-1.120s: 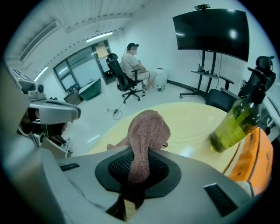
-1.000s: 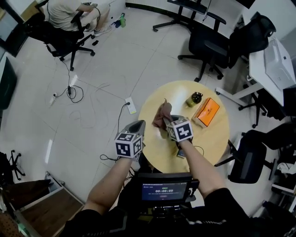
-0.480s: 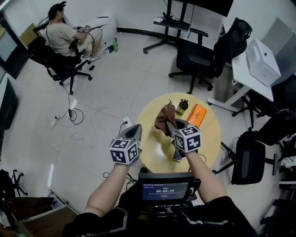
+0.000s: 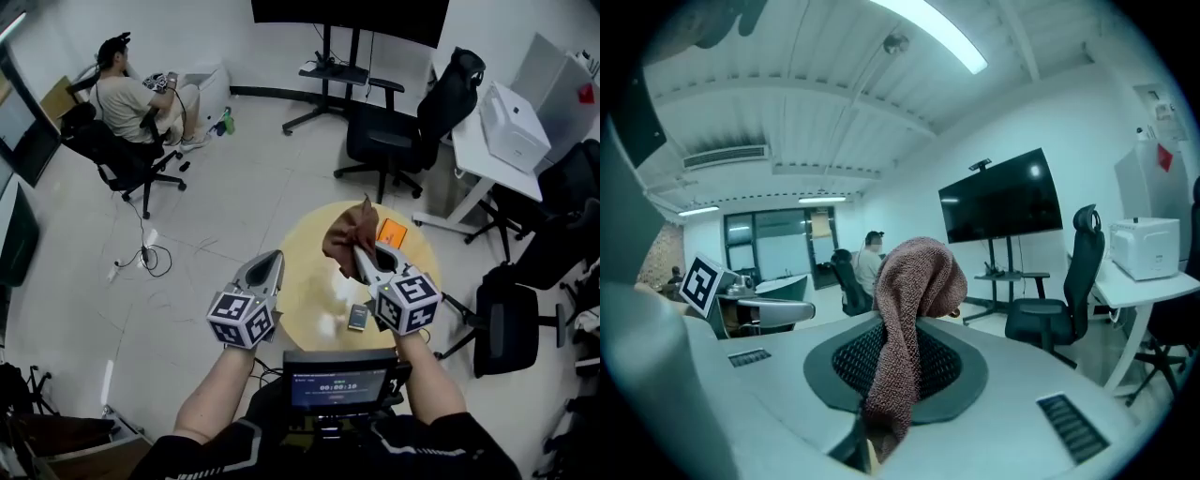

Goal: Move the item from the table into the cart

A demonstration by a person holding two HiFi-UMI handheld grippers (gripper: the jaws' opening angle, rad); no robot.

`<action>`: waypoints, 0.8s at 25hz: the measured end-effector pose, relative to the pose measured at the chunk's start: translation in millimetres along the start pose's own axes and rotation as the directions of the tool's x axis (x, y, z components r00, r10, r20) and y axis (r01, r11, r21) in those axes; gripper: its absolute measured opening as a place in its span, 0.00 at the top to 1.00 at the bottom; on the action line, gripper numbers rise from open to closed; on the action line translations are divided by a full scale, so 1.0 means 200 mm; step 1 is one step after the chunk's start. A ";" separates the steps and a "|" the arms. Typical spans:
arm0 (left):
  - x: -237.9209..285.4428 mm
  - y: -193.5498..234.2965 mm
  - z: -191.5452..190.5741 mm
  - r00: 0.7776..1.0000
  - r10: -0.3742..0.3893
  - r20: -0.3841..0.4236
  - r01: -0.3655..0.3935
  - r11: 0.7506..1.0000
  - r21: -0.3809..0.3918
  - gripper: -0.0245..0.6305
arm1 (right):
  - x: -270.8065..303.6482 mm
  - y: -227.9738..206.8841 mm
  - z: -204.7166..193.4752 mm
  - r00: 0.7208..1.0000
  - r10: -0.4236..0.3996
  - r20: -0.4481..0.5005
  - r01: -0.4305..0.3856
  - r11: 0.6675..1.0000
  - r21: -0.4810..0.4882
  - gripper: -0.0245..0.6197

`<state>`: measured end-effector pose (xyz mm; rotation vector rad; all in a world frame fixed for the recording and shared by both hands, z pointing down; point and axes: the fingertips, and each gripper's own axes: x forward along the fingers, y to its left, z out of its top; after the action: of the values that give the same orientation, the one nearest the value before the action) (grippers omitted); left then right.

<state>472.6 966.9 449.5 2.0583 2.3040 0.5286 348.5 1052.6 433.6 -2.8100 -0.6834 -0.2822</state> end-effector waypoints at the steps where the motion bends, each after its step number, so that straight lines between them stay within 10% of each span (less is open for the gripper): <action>1: -0.02 -0.05 0.03 0.999 -0.032 0.016 0.031 0.999 0.014 0.96 | -0.06 0.00 0.04 1.000 -0.011 0.024 0.011 1.000 -0.010 0.91; 15: 0.08 -0.55 0.36 0.959 -0.229 0.167 0.214 0.971 0.108 0.96 | -0.65 -0.20 0.33 0.957 -0.171 0.233 0.181 0.983 -0.020 0.91; 20: 0.28 -0.95 0.24 0.906 -0.416 0.080 0.402 0.903 0.151 0.96 | -1.11 -0.43 0.29 0.866 -0.397 0.305 0.403 0.914 0.047 0.91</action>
<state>292.5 1017.5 368.6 1.5192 2.6549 0.2430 121.3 1048.5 340.6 -2.7287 -1.3469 0.0923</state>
